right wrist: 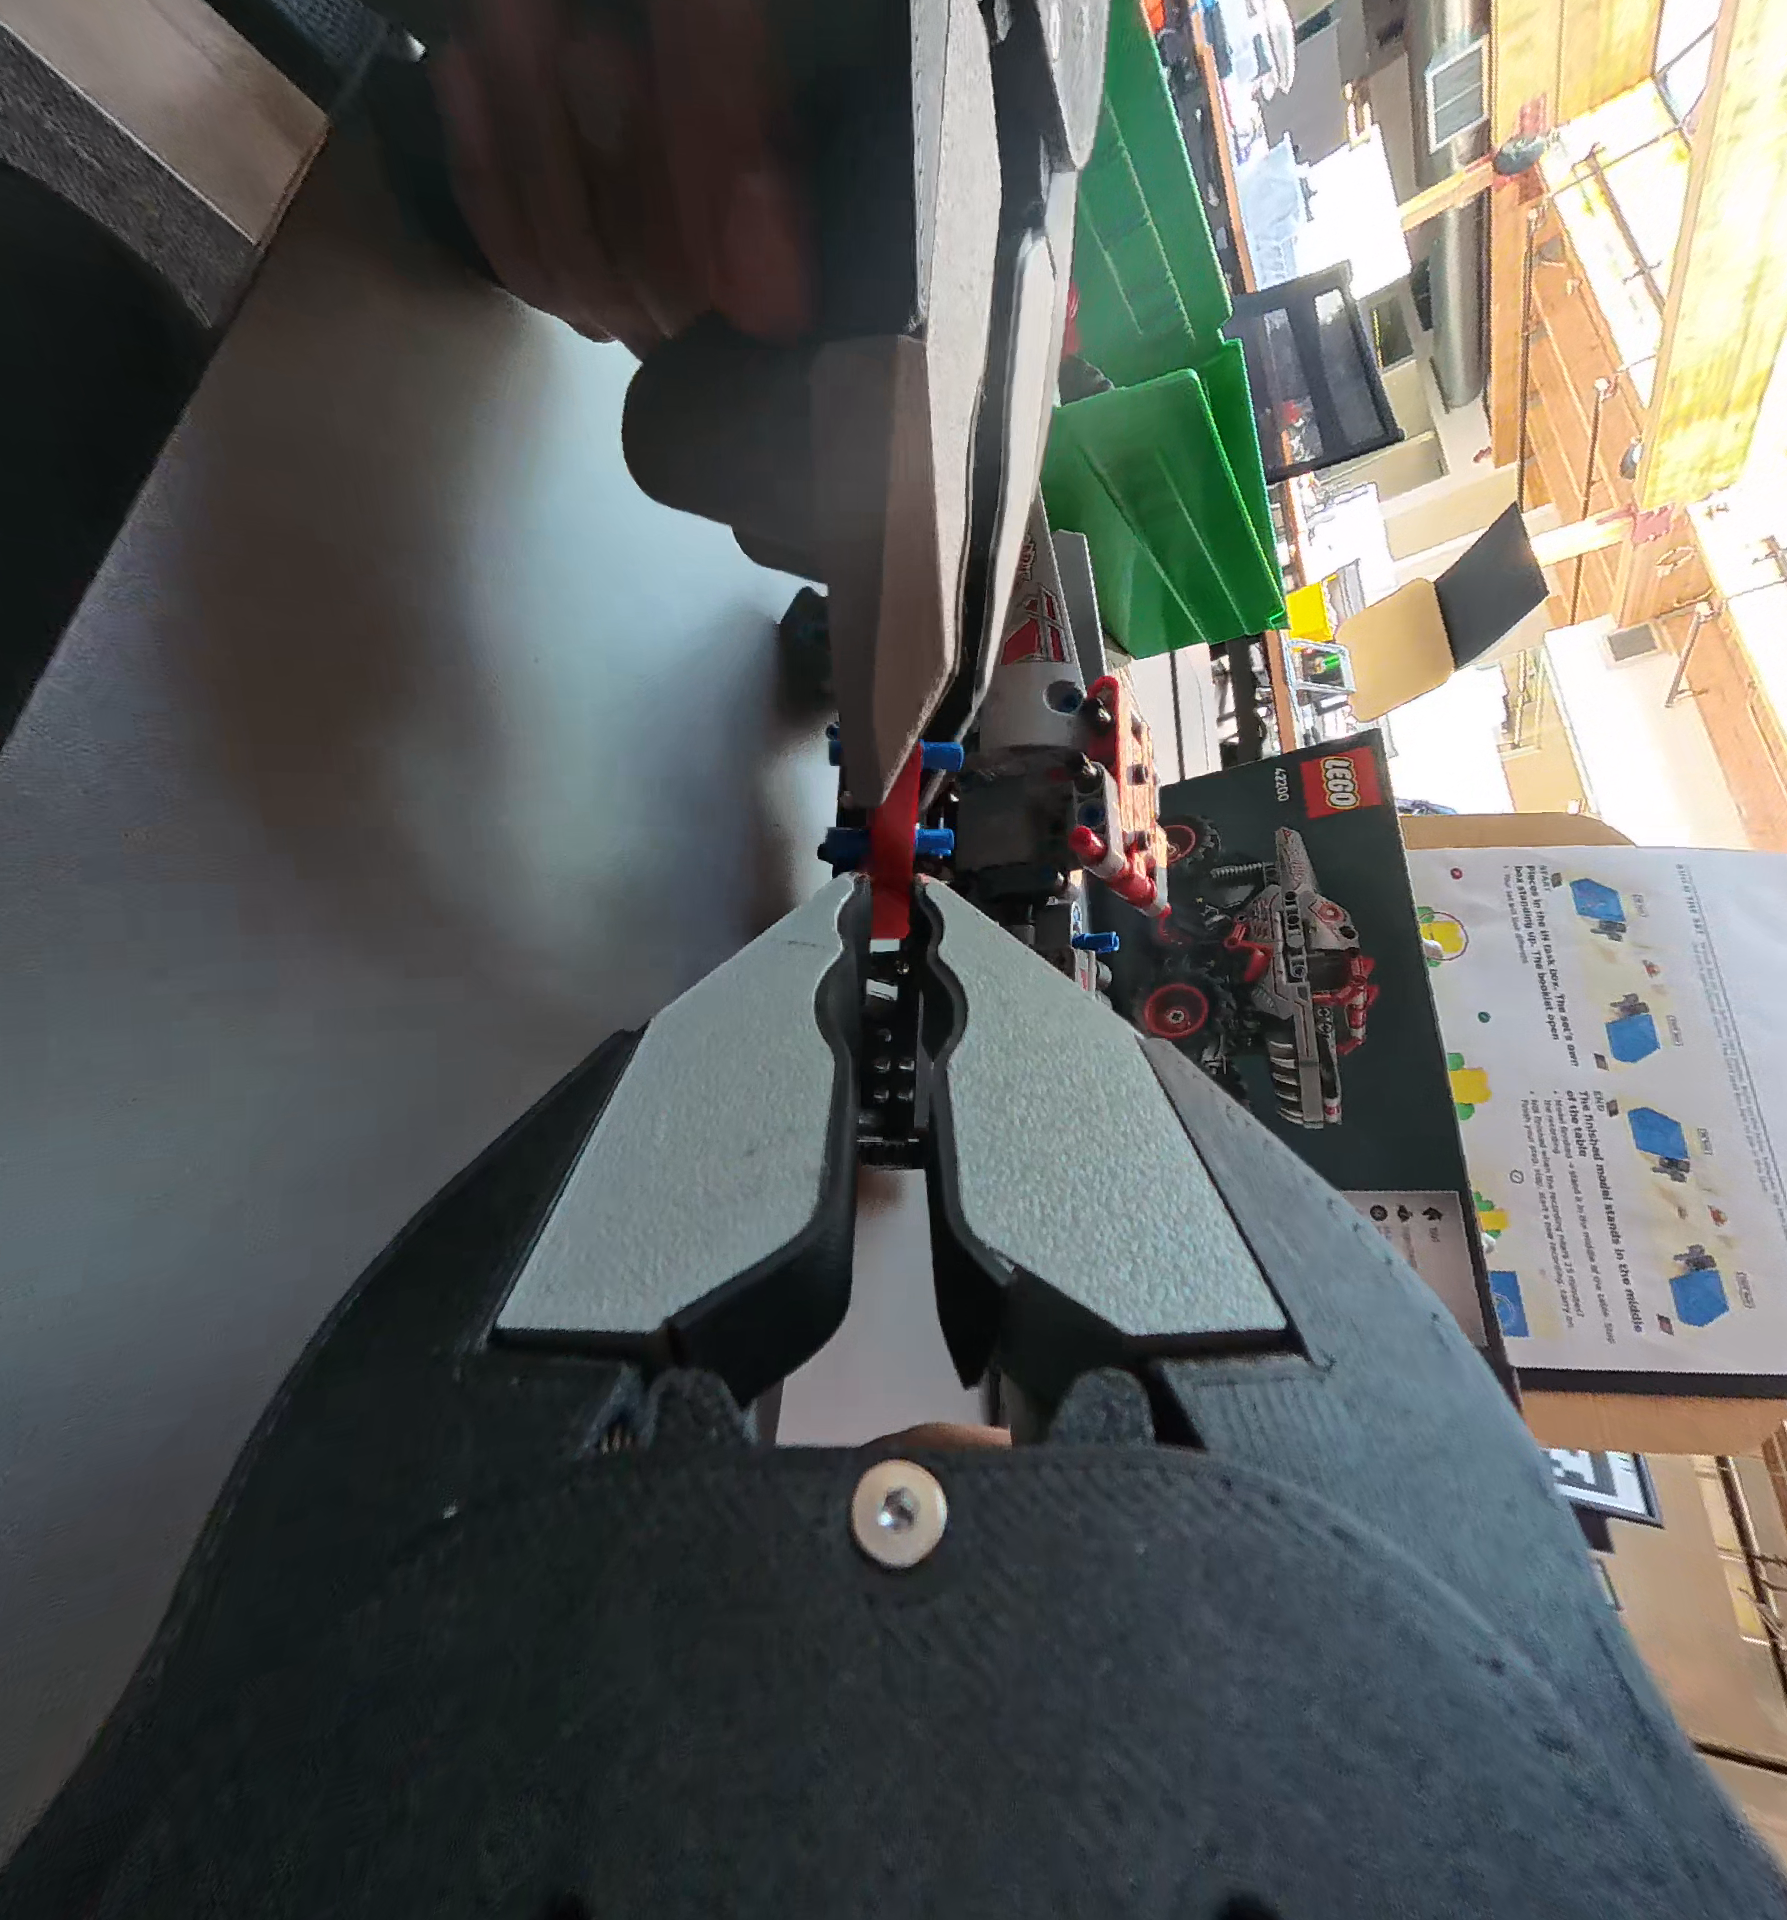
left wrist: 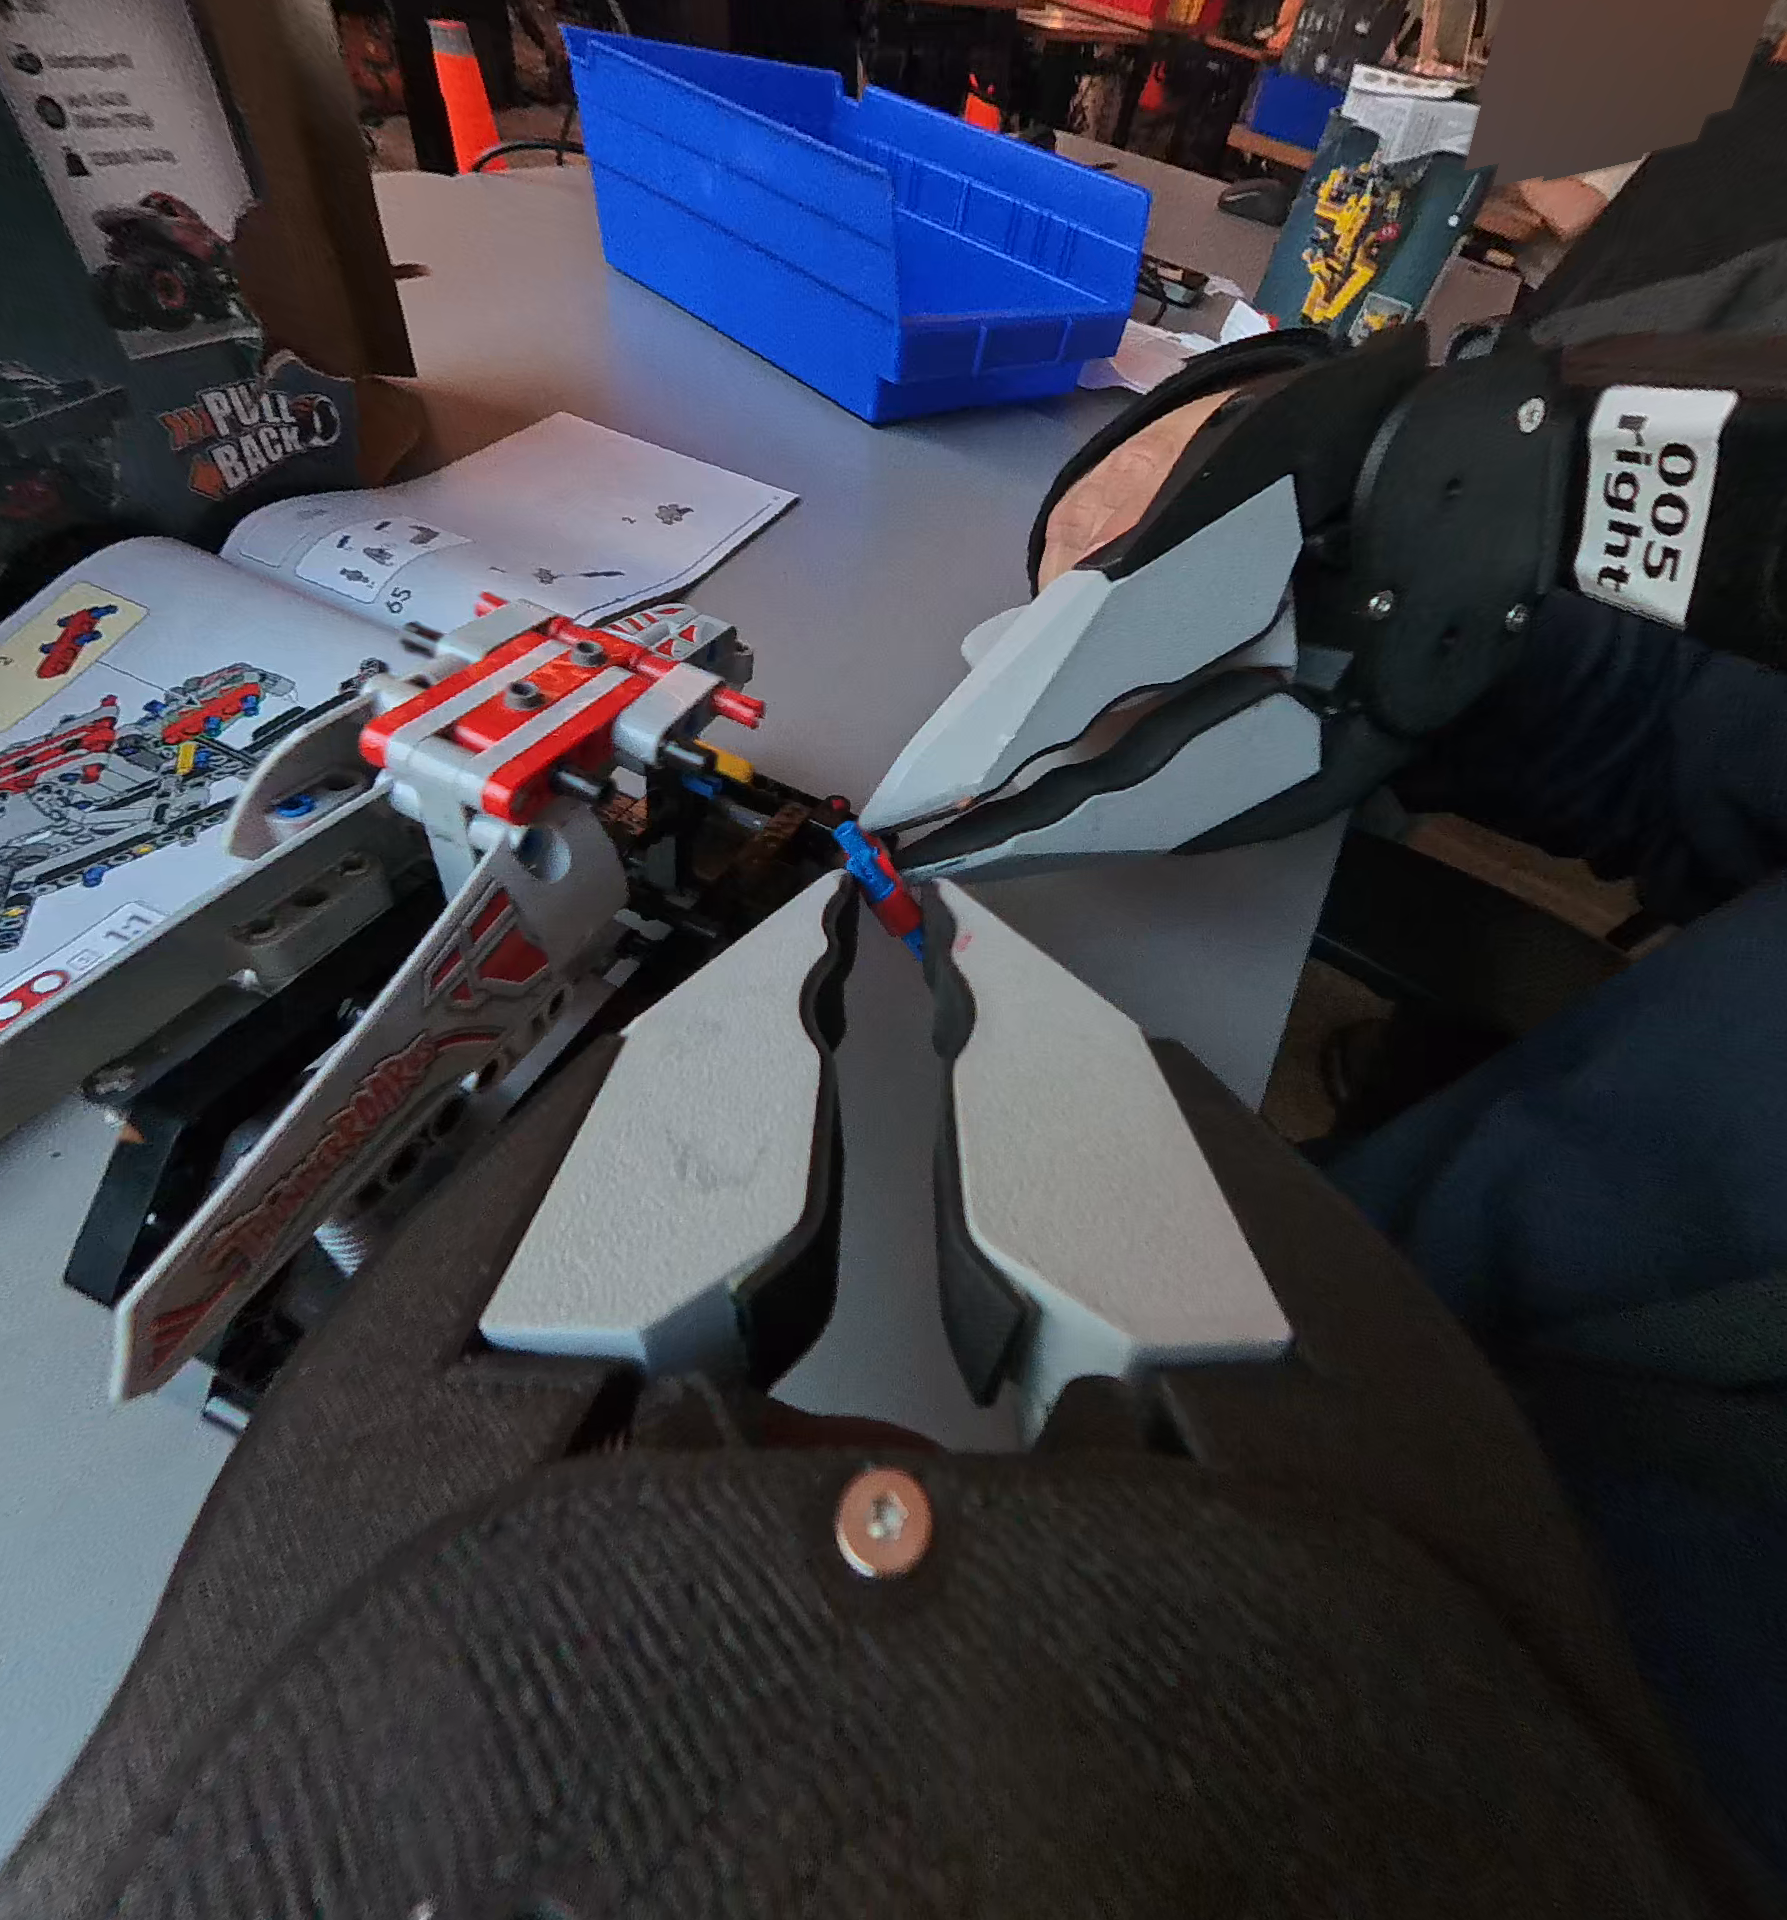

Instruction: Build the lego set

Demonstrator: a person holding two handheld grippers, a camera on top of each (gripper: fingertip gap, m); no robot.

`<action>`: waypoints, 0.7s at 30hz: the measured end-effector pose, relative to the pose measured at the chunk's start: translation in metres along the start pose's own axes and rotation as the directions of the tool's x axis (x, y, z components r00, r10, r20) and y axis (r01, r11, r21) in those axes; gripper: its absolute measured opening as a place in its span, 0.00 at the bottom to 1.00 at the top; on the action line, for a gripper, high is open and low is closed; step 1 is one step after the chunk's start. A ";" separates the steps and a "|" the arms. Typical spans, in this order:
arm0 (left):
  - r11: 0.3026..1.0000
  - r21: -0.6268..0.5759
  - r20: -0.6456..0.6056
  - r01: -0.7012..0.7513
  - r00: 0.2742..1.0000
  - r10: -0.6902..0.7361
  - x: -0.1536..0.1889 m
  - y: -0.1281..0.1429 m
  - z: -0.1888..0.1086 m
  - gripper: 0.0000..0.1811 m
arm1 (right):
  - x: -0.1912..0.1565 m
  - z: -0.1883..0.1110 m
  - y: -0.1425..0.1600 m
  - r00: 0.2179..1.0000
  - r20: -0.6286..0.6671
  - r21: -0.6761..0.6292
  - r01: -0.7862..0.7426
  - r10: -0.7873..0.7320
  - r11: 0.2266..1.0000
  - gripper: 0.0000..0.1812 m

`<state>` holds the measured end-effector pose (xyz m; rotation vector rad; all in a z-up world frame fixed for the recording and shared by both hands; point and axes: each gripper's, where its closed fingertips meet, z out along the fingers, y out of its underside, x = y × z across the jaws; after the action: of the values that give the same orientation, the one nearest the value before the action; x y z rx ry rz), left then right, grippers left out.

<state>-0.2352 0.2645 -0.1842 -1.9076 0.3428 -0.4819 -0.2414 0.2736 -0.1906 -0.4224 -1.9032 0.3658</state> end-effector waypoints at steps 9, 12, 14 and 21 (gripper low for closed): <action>0.987 0.069 -0.077 0.147 0.987 -0.142 -0.006 -0.008 -0.009 0.04 | 0.001 0.002 -0.002 1.000 -0.001 0.030 -0.023 0.023 0.999 0.07; 0.973 0.121 -0.117 0.195 0.976 -0.181 -0.004 -0.015 -0.013 0.04 | 0.005 0.000 -0.007 0.999 -0.036 0.055 -0.011 0.013 0.998 0.12; 0.964 0.157 -0.141 0.216 0.971 -0.195 -0.002 -0.020 -0.015 0.04 | 0.007 -0.002 -0.010 0.999 -0.053 0.074 -0.009 0.013 0.997 0.13; 0.931 0.189 -0.203 0.312 0.940 -0.274 0.001 -0.024 -0.015 0.04 | 0.012 -0.002 -0.011 0.994 -0.108 0.058 0.029 -0.023 0.998 0.14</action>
<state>-0.2413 0.2605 -0.1566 -1.7105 0.1076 -0.8558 -0.2446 0.2697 -0.1748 -0.3703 -1.7875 0.3745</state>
